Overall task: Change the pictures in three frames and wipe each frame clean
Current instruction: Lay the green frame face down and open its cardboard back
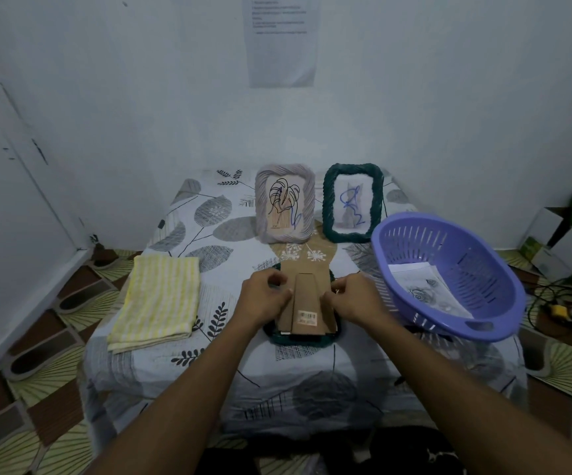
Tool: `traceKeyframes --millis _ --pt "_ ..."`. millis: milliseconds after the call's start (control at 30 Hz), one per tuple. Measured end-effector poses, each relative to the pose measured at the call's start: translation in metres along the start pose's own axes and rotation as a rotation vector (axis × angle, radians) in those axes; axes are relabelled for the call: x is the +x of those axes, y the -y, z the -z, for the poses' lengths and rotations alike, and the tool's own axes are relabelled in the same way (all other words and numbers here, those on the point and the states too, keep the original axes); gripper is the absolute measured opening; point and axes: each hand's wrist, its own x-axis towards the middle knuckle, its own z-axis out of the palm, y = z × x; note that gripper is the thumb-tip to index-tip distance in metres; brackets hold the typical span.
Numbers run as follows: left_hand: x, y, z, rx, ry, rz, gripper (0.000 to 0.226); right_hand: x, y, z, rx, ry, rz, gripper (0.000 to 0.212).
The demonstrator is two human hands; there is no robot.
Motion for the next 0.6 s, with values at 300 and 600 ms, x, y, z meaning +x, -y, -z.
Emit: traceKeyframes --millis 300,600 --pt "0.004 0.003 0.005 -0.317 -0.002 0.137 0.03 0.003 0.005 -0.001 0.158 -0.014 -0.048 0.028" --pt "0.008 0.015 0.049 -0.485 -0.091 0.198 0.03 0.008 -0.004 -0.007 0.042 0.021 0.074 0.026"
